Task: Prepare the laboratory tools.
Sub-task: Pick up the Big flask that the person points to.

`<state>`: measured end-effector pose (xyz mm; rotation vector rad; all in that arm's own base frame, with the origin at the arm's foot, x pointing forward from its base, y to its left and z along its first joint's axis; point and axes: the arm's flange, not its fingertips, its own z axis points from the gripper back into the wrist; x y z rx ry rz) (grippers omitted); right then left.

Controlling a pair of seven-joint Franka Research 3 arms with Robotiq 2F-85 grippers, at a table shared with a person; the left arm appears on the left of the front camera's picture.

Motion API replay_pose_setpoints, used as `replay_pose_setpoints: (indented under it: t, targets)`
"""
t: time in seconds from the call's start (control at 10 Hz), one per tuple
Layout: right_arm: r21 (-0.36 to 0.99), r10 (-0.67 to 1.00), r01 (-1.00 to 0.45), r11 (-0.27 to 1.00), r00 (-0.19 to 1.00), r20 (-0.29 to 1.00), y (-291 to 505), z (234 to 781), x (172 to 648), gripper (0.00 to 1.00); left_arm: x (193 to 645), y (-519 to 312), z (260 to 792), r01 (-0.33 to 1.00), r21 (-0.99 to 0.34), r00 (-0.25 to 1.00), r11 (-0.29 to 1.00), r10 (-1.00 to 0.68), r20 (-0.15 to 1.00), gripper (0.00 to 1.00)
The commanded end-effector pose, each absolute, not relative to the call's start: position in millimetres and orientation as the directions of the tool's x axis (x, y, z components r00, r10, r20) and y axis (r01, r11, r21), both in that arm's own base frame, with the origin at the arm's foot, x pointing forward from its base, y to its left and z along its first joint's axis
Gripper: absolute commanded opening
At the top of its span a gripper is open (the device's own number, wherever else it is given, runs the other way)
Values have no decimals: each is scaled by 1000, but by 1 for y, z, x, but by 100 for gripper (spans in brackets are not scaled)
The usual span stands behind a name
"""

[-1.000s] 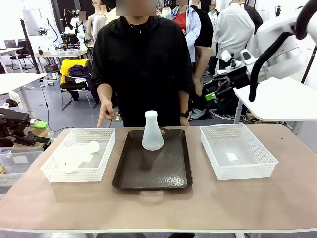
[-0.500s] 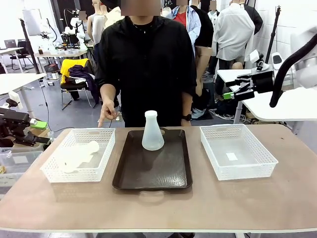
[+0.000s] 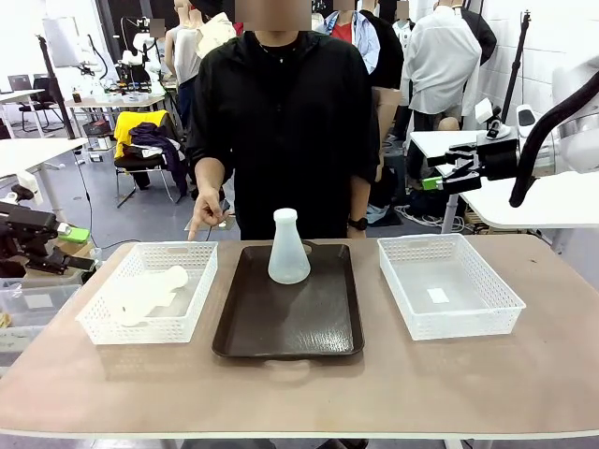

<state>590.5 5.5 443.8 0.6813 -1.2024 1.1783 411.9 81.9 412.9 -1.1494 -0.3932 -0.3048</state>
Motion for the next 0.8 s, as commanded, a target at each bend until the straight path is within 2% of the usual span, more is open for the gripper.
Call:
replay_pose_setpoints:
  t: [0.0, 0.1, 0.3, 0.6, 0.7]
  targets:
    - [-169, 326, -939, 301, -65, 943, 6, 445, 591, 100, 419, 62, 450, 500, -688, 846, 527, -127, 518, 100]
    - [-169, 326, -939, 301, -65, 943, 6, 445, 591, 100, 428, 49, 466, 540, -612, 823, 577, -212, 527, 100]
    - [-169, 326, -939, 301, -65, 943, 6, 445, 591, 100, 444, 13, 498, 645, -356, 735, 677, -421, 531, 100]
    - [-169, 326, -939, 301, -65, 943, 6, 445, 591, 100, 482, -41, 507, 688, -78, 701, 721, -633, 329, 100]
    - [-169, 326, -939, 301, -65, 943, 6, 445, 591, 100, 490, -55, 504, 688, -28, 693, 725, -644, 323, 100]
